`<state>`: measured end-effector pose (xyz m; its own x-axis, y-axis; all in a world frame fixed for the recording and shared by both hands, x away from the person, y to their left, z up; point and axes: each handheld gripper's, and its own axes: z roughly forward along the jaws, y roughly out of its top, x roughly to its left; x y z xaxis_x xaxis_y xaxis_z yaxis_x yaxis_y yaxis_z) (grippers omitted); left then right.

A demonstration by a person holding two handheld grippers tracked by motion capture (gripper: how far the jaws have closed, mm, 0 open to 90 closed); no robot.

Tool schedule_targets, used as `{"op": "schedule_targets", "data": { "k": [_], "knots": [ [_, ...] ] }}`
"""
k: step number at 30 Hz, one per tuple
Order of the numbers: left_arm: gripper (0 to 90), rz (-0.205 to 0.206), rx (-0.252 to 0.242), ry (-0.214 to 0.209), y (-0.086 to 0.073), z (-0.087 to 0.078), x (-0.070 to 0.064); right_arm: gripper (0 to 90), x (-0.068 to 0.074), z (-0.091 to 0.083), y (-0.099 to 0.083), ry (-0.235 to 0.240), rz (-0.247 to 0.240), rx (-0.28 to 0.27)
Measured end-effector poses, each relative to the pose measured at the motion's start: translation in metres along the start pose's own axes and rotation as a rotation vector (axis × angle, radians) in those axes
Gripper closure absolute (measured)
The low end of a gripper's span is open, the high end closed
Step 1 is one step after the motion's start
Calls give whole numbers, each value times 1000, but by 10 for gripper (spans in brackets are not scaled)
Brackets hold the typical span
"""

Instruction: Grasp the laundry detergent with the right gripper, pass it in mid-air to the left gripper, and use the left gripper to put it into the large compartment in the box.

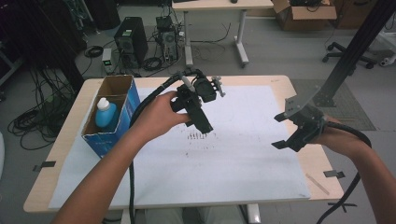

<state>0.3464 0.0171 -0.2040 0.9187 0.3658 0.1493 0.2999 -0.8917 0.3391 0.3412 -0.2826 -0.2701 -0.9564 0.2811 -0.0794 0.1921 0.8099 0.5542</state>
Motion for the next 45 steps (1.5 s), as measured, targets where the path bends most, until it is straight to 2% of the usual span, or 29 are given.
{"op": "schedule_targets", "data": {
  "k": [15,20,45],
  "knots": [
    [80,32,-1,-23,6,7,-1,86,-3,0,1,-2,4,12],
    [80,31,10,-27,7,9,-1,86,-3,1,0,-2,3,16],
    [80,27,2,-31,5,7,1,86,-1,2,1,1,1,13]
  ]
}}
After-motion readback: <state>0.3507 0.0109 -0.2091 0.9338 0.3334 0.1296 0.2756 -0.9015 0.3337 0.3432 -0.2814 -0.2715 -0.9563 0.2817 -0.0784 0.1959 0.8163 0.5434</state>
